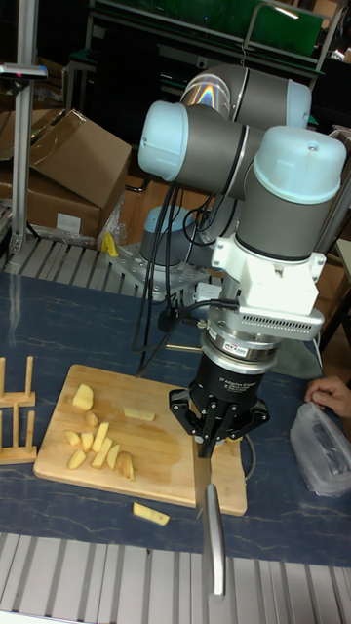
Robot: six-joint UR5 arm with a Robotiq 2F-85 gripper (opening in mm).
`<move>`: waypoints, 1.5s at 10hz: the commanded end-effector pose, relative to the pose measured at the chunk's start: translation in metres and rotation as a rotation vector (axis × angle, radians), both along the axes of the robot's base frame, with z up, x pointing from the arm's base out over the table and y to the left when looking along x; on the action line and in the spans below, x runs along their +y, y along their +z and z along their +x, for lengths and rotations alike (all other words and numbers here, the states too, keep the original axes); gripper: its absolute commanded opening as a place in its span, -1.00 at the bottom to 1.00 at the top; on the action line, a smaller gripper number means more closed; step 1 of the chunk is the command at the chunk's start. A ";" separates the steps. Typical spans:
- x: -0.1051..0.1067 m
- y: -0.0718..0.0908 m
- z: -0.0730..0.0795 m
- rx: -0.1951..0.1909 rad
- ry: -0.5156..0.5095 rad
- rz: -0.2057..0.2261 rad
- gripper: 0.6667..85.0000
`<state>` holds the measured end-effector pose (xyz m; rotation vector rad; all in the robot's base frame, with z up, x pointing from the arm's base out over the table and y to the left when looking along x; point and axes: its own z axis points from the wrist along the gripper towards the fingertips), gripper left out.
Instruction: Chop the potatoes
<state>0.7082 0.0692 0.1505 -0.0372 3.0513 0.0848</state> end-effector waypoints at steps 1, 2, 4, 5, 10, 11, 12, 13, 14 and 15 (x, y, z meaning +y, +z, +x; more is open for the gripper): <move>0.002 0.001 0.001 0.000 -0.004 0.011 -0.99; -0.002 0.000 0.000 0.003 -0.004 -0.002 -0.99; -0.013 -0.001 -0.001 0.001 0.015 -0.019 -0.99; -0.015 -0.002 -0.002 0.002 0.021 -0.016 -0.99; -0.016 -0.001 -0.001 -0.001 0.021 -0.013 -0.99; -0.016 -0.002 -0.001 -0.001 0.021 -0.013 -0.99; -0.015 -0.001 -0.001 -0.003 0.019 -0.008 -0.99; -0.015 -0.001 -0.001 -0.003 0.019 -0.008 -0.99; -0.015 -0.001 -0.001 -0.001 0.019 -0.010 -0.99; -0.016 -0.001 -0.002 0.001 0.018 -0.011 -0.99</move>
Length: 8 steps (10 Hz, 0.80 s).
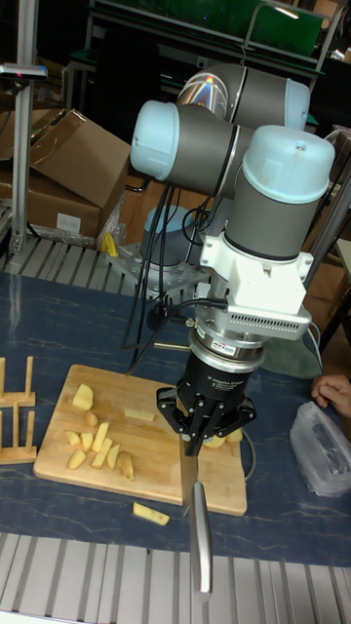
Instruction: Chop the potatoes
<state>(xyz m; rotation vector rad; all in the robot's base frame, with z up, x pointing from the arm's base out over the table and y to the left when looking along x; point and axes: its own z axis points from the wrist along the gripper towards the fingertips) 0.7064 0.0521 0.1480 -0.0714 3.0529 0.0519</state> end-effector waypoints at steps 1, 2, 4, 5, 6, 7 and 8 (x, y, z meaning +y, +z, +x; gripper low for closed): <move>0.001 0.004 -0.003 0.006 -0.014 0.006 -0.99; -0.002 0.006 -0.006 0.009 -0.014 -0.003 -0.99; -0.001 0.004 -0.003 0.005 -0.011 -0.002 -0.99; -0.002 0.004 -0.003 0.005 -0.011 -0.003 -0.99; -0.002 0.004 -0.003 0.005 -0.011 -0.003 -0.99; -0.002 0.004 -0.003 0.005 -0.011 -0.003 -0.99; -0.002 0.004 -0.003 0.003 -0.010 -0.004 -0.99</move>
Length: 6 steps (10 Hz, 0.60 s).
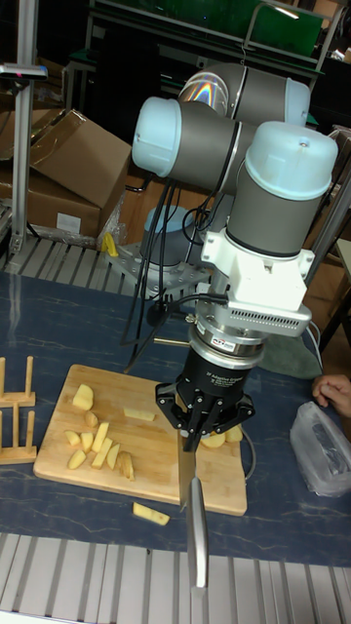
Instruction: Chop the potatoes
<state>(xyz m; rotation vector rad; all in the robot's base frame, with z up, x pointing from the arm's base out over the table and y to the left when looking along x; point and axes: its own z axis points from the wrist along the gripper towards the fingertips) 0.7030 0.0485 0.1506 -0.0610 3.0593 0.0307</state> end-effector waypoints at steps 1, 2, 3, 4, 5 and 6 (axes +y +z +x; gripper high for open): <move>0.002 0.001 0.001 -0.004 -0.003 0.015 -0.99; 0.003 0.001 0.001 -0.004 -0.004 0.016 -0.99; 0.003 0.001 0.002 -0.005 -0.006 0.017 -0.99; 0.002 0.001 0.002 -0.005 -0.006 0.015 -0.99; 0.002 0.001 0.002 -0.007 -0.006 0.015 -0.99; 0.001 0.001 0.003 -0.009 -0.003 0.012 -0.99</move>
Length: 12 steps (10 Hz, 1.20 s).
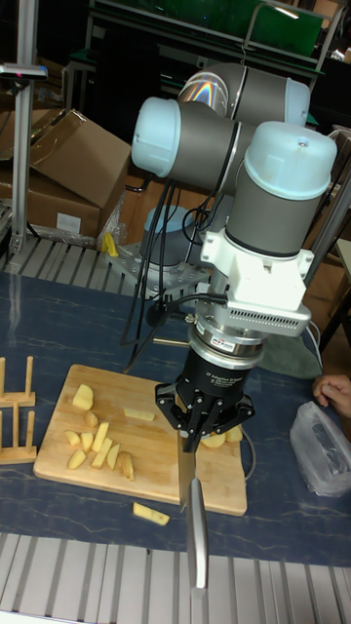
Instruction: Chop the potatoes
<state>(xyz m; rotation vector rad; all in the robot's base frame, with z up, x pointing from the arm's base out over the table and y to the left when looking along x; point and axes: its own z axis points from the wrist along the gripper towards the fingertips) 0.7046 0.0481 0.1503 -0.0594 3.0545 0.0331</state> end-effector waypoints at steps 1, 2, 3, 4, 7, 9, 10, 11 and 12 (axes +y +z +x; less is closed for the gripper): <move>-0.002 0.002 0.001 -0.004 0.004 0.003 -0.99; -0.001 0.002 0.001 -0.004 0.008 0.008 -0.99; -0.001 0.002 0.001 -0.004 0.006 0.008 -0.99; -0.002 0.002 0.001 -0.004 0.004 0.008 -0.99; -0.001 0.002 0.002 -0.006 0.003 0.014 -0.99; -0.001 0.001 0.003 -0.006 0.003 0.014 -0.99; -0.001 0.001 0.003 -0.005 0.001 0.016 -0.99; -0.001 0.001 0.003 -0.004 0.001 0.014 -0.99; -0.001 0.001 0.003 -0.004 0.001 0.013 -0.99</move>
